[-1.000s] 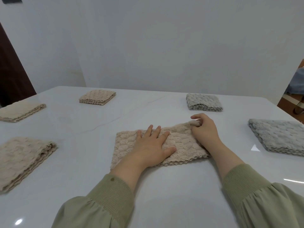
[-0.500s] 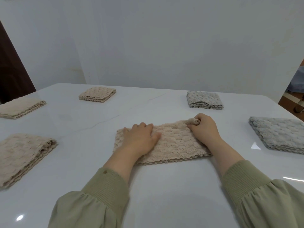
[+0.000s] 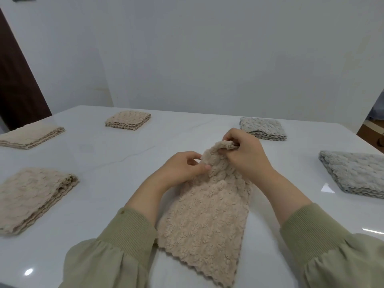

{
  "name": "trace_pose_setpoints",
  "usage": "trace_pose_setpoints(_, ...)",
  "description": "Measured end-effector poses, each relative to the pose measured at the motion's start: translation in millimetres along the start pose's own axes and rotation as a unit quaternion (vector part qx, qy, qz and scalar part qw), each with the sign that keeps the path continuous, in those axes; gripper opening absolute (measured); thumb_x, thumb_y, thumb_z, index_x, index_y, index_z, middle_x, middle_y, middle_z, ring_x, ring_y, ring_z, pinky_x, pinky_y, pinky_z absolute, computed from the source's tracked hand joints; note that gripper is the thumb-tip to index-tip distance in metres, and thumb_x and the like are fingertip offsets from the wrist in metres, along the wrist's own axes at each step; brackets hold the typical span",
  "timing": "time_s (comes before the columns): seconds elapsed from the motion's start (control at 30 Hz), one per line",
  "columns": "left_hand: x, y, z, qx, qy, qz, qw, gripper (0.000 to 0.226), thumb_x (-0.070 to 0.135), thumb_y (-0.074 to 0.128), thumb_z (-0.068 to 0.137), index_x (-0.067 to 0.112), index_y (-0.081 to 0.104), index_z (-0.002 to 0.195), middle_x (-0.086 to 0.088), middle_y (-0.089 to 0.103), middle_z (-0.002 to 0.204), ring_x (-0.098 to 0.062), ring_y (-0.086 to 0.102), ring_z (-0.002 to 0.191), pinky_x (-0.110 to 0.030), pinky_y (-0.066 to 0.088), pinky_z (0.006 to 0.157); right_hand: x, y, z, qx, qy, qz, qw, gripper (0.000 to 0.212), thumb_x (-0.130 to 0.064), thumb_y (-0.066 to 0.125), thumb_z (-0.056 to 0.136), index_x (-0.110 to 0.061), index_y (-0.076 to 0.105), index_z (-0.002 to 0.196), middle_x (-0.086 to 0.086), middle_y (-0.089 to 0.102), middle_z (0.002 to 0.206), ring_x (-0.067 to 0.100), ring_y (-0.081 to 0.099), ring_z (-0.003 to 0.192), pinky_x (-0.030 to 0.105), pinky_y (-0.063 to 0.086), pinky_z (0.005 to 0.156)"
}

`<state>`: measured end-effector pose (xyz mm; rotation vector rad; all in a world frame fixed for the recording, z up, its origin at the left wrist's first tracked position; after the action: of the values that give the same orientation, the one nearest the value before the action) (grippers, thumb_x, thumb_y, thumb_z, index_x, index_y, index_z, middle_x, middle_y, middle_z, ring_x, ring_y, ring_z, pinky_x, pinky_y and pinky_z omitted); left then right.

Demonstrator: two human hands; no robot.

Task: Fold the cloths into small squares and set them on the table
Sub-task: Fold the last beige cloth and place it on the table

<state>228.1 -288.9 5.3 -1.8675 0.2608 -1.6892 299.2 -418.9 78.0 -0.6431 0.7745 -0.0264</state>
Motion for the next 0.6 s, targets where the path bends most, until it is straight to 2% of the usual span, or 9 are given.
trace_pose_setpoints(0.07,5,2,1,0.011,0.020,-0.029,0.999,0.007,0.031,0.071,0.081,0.027,0.068,0.076,0.000,0.068,0.073,-0.005,0.057,0.066,-0.022,0.041,0.065,-7,8,-1,-0.022,-0.010,0.004,1.000,0.019,-0.001,0.064,0.077,-0.018,0.057,0.075,-0.007,0.058,0.067,0.010,0.051,0.064,0.026,0.039,0.056)
trace_pose_setpoints(0.13,6,4,3,0.026,0.025,-0.039,0.999,0.022,0.019,0.066,0.085,0.022,0.063,0.063,0.014,0.053,0.050,0.002,0.045,0.047,-0.015,0.034,0.052,-9,12,-2,-0.017,-0.020,-0.011,1.000,0.016,-0.003,0.065,0.077,-0.017,0.059,0.081,-0.003,0.061,0.075,0.014,0.055,0.073,0.029,0.042,0.063)
trace_pose_setpoints(0.17,3,3,4,0.040,0.024,-0.045,0.998,0.025,0.017,0.065,0.086,0.020,0.061,0.061,0.017,0.048,0.045,0.002,0.041,0.043,-0.015,0.032,0.049,-8,9,-3,0.007,-0.024,-0.032,0.999,0.015,-0.005,0.065,0.078,-0.017,0.061,0.087,-0.001,0.063,0.083,0.018,0.055,0.081,0.030,0.043,0.070)
trace_pose_setpoints(0.23,-1,-2,5,0.076,0.016,-0.067,0.995,0.025,0.017,0.062,0.088,0.016,0.061,0.063,0.017,0.047,0.045,0.001,0.041,0.041,-0.016,0.032,0.047,5,0,-6,0.076,-0.003,-0.062,0.995,0.024,-0.010,0.065,0.081,-0.015,0.062,0.104,0.000,0.061,0.101,0.019,0.051,0.101,0.026,0.039,0.085)
trace_pose_setpoints(0.33,-10,-15,6,0.135,-0.002,-0.092,0.987,0.015,0.016,0.058,0.090,0.008,0.068,0.083,0.007,0.056,0.059,-0.003,0.049,0.047,-0.016,0.036,0.048,56,-3,-14,0.095,0.157,0.028,0.983,0.051,-0.023,0.066,0.086,-0.015,0.045,0.132,0.000,0.048,0.134,0.015,0.041,0.125,0.026,0.032,0.101)
trace_pose_setpoints(0.43,-14,-21,7,0.165,-0.002,-0.107,0.980,0.012,0.010,0.056,0.090,0.010,0.067,0.085,-0.001,0.059,0.068,-0.009,0.054,0.055,-0.019,0.043,0.055,100,14,-29,0.051,0.317,0.230,0.919,0.071,-0.033,0.066,0.086,-0.015,0.027,0.144,0.006,0.034,0.148,0.020,0.039,0.132,0.030,0.031,0.105)
trace_pose_setpoints(0.5,-15,-24,7,0.178,0.002,-0.138,0.974,0.019,0.006,0.055,0.090,0.019,0.067,0.083,-0.005,0.068,0.080,-0.015,0.063,0.069,-0.027,0.051,0.069,108,22,-32,0.050,0.347,0.361,0.864,0.075,-0.029,0.064,0.088,-0.011,0.021,0.147,0.013,0.034,0.148,0.024,0.040,0.132,0.033,0.032,0.109)
trace_pose_setpoints(0.57,-13,-25,5,0.182,0.011,-0.182,0.966,0.024,0.004,0.055,0.090,0.024,0.067,0.085,-0.007,0.071,0.089,-0.020,0.067,0.079,-0.033,0.054,0.076,102,34,-32,0.029,0.358,0.490,0.794,0.064,-0.022,0.058,0.092,0.000,0.025,0.144,0.017,0.047,0.136,0.023,0.054,0.119,0.029,0.043,0.099)
trace_pose_setpoints(0.6,-12,-25,5,0.181,0.017,-0.204,0.962,0.025,0.003,0.055,0.090,0.025,0.067,0.085,-0.007,0.071,0.089,-0.020,0.067,0.080,-0.035,0.054,0.077,94,40,-32,0.001,0.359,0.521,0.775,0.051,-0.021,0.054,0.094,0.004,0.037,0.136,0.016,0.055,0.126,0.021,0.062,0.106,0.026,0.051,0.087)
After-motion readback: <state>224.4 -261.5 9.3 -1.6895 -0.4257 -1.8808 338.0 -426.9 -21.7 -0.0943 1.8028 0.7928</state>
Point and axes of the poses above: each hand's wrist, its own z-axis towards the middle knuckle, its own y-axis out of the palm, x = y × z, the point moved 10 cm from there along z, towards the middle knuckle
